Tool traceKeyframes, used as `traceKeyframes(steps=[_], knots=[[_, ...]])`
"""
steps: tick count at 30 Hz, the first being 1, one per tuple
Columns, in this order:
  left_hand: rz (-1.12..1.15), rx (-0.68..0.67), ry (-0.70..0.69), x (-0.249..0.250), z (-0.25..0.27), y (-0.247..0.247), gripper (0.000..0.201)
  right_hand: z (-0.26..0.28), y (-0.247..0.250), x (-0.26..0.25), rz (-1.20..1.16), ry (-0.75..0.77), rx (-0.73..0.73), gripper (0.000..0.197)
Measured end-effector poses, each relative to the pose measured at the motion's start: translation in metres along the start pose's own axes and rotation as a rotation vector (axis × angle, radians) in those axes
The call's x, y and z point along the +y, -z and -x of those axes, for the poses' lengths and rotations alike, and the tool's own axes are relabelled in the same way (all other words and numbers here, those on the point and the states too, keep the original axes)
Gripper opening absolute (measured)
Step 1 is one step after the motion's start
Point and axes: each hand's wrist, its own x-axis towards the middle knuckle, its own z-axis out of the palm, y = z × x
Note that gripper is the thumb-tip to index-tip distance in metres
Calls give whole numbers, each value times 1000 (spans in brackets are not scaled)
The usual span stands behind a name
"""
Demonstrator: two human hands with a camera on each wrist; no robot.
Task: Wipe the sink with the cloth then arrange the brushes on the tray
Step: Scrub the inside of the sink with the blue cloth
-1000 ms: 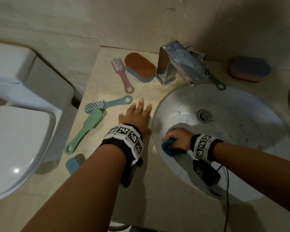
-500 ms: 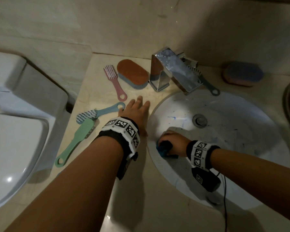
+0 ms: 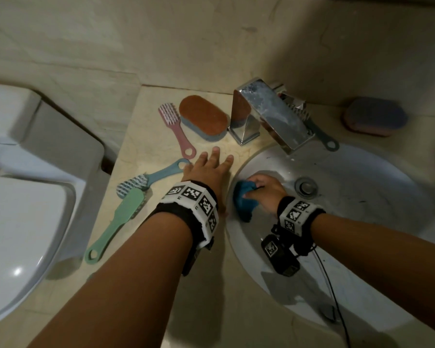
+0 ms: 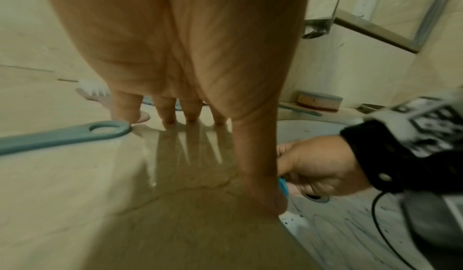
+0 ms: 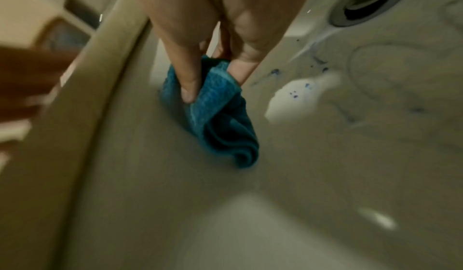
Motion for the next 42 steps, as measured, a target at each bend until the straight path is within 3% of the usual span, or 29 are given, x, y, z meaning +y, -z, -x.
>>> traceKeyframes(steps=[2,4,10,13,16,18,21,24,27,29,34,36,42], knots=[[-16,18,-22,1,-1,2,125,-8,5,-9,-257,-4,135,21],[1,12,-42,2,-2,4,126,-12,8,-13,-435,-17,194,25],[-16,-33,-28,6,-9,10,131,-5,4,-21,-222,6,94,22],[-17,-34,-24,5,-10,9,132,-24,25,-20,-334,-50,245,18],[-18,-19,-32,2,-11,7,133,-28,33,-20,-416,-115,348,32],[-21,-18,-36,2,-12,7,133,-20,23,-21,-416,-89,281,26],[-25,-14,-36,1,-12,6,133,-7,3,-18,-235,-5,194,23],[-25,-10,-38,0,-12,6,133,-20,16,-16,-216,-50,287,23],[-23,-6,-44,0,-10,6,132,-35,44,-18,-226,-179,455,40],[-19,-2,-42,0,-10,6,131,-40,51,-15,-255,-199,499,41],[-21,0,-38,1,-11,5,131,-23,17,-16,-150,-74,300,33],[-23,-6,-36,0,-11,6,131,-23,15,-10,-118,-54,296,30],[-11,-1,-48,-1,-11,5,132,-23,56,-13,-40,-145,559,38]])
